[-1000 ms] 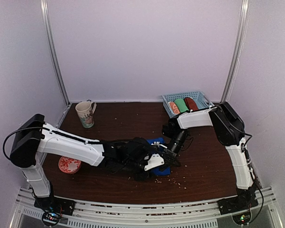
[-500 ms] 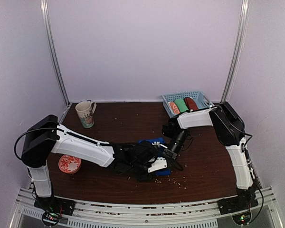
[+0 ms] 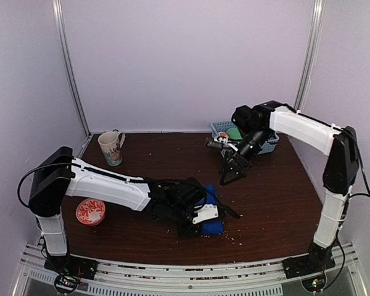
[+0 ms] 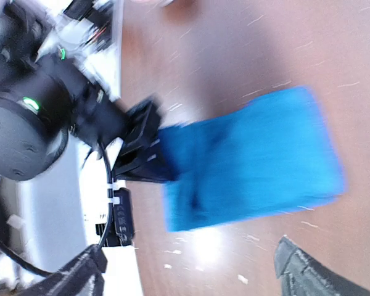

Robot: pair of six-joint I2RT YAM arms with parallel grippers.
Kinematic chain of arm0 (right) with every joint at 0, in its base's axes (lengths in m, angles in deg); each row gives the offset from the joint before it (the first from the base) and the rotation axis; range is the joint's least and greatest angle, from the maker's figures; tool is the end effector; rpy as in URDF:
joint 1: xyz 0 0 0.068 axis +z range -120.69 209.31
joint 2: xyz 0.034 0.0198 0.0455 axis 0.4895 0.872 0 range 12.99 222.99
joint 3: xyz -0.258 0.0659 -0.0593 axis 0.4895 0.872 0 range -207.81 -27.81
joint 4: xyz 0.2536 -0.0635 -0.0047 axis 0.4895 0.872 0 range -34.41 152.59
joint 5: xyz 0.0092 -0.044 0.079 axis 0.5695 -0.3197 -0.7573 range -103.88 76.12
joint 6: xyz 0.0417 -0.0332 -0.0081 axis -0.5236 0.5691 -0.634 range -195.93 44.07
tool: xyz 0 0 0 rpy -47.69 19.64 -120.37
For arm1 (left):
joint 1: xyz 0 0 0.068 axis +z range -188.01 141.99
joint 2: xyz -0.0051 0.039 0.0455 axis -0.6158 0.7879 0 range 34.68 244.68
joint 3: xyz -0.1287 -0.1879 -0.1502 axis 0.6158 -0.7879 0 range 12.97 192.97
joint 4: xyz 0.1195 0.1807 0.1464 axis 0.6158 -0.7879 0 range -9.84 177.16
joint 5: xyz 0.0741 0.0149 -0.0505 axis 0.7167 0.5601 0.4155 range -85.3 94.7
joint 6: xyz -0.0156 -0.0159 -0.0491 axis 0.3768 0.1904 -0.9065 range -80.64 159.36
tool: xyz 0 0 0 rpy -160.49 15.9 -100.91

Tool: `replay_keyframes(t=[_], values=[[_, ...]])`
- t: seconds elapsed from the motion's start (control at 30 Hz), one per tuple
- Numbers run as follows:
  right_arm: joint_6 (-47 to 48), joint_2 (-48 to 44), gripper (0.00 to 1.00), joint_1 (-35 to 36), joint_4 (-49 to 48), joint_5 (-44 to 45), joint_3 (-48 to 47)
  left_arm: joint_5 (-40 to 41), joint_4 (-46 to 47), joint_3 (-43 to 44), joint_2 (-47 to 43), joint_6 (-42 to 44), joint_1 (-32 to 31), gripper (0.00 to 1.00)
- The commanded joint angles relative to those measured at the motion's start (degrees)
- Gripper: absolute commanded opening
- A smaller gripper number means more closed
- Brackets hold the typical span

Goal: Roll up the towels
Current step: Roll the towel at the center of the board.

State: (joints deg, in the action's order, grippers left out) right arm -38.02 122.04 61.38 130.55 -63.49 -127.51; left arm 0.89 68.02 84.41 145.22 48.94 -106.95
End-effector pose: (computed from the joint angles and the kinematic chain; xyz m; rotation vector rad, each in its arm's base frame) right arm 0.2969 0.2180 0.2858 -1.6192 2.2037 1.2549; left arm 0.1409 -0.3725 0.1596 1.7006 2.0407 -0.4510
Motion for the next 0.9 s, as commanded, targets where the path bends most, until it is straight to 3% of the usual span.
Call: replay_keyframes(t=[0.0,0.1,0.2,0.3,0.4,0.47,0.6,0.77,0.87], values=[[-9.16,-11.71,1.00,-1.00,-10.47,16.57,-1.98,-14.48,-7.90,4.48,3.32,-6.11,2.18,0.00],[-13.57,-16.95,1.00,-2.07,-18.74,29.38,-3.41,-23.72,-8.87,6.30,5.29,-9.58,4.84,0.00],[-17.77,-22.12,1.00,-4.24,-26.18,33.26,-1.16,-33.96,-8.22,7.66,7.03,-13.61,8.19,0.00],[-16.35,-26.86,1.00,-5.73,-27.39,23.76,1.34,-39.09,-8.59,9.60,9.93,-16.53,11.28,0.00],[-10.54,-30.26,0.89,-5.21,-21.48,5.66,3.64,-43.71,-8.82,11.14,13.30,-18.15,13.94,0.00],[-8.06,-33.18,0.81,-2.18,-20.82,1.49,8.75,-47.61,-10.59,13.38,16.15,-17.86,14.91,0.00],[-5.90,-38.17,0.67,8.54,-26.40,11.01,22.58,-49.95,-13.06,16.79,19.98,-17.60,15.59,0.00],[-1.13,-37.56,0.47,15.41,-31.76,24.50,35.55,-48.84,-16.39,19.23,22.31,-16.81,16.03,0.00],[0.24,-36.16,0.44,18.52,-39.84,30.50,44.31,-46.87,-16.55,19.16,22.60,-16.88,16.13,0.00]])
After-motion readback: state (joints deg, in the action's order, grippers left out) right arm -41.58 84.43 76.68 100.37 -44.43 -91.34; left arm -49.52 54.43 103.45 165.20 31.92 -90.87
